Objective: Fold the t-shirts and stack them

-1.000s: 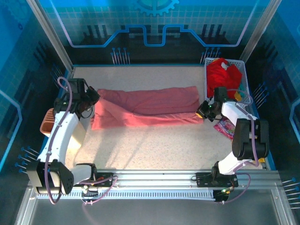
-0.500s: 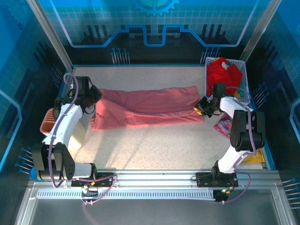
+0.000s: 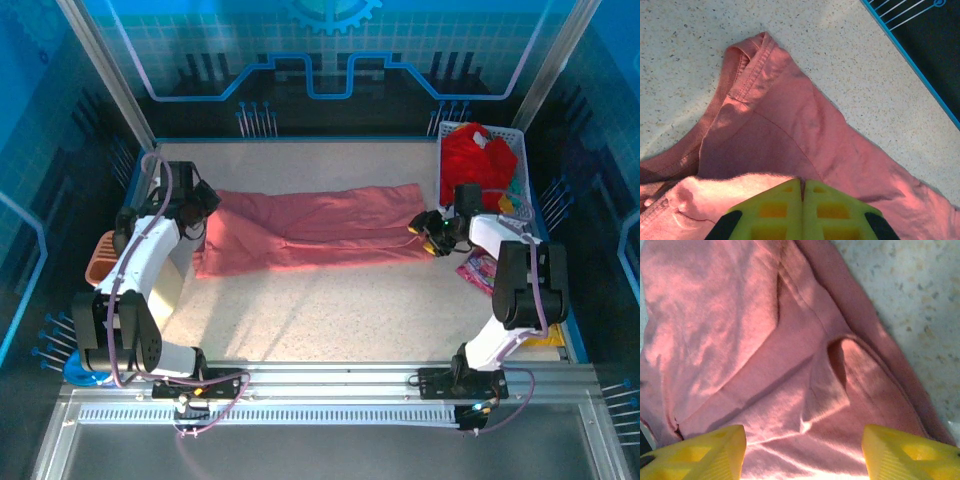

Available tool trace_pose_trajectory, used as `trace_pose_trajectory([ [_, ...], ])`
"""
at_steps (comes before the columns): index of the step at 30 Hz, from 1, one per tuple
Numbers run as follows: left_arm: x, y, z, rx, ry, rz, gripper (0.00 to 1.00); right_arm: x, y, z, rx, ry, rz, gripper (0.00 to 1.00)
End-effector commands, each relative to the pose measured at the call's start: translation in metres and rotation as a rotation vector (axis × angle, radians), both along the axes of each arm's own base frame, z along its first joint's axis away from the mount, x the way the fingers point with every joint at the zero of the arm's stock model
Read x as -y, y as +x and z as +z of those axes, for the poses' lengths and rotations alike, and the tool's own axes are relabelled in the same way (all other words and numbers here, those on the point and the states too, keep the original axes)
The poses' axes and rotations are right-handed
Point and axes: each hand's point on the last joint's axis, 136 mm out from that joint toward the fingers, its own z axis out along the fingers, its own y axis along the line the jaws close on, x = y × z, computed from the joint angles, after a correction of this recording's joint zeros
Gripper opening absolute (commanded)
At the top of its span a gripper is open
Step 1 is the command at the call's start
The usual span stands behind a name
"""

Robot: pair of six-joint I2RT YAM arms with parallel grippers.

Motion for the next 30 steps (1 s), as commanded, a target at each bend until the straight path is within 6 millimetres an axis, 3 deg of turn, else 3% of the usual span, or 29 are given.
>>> trace_pose_trajectory([
  [1,0.001,0.003,0.003,0.024,0.014,-0.028,0.0,-0.001,-0.008,0.004,0.034,-0.048,0.027,0.63],
  [9,0.001,-0.004,0.001,0.029,0.016,-0.031,0.0,-0.015,-0.001,0.014,0.07,-0.179,0.099,0.56],
  [23,0.002,-0.003,0.006,0.04,0.014,-0.038,0.0,-0.033,0.008,-0.006,0.019,-0.216,0.126,0.56],
  [30,0.004,-0.003,0.0,0.032,0.007,-0.04,0.0,-0.041,0.026,-0.01,0.017,-0.19,0.113,0.56],
])
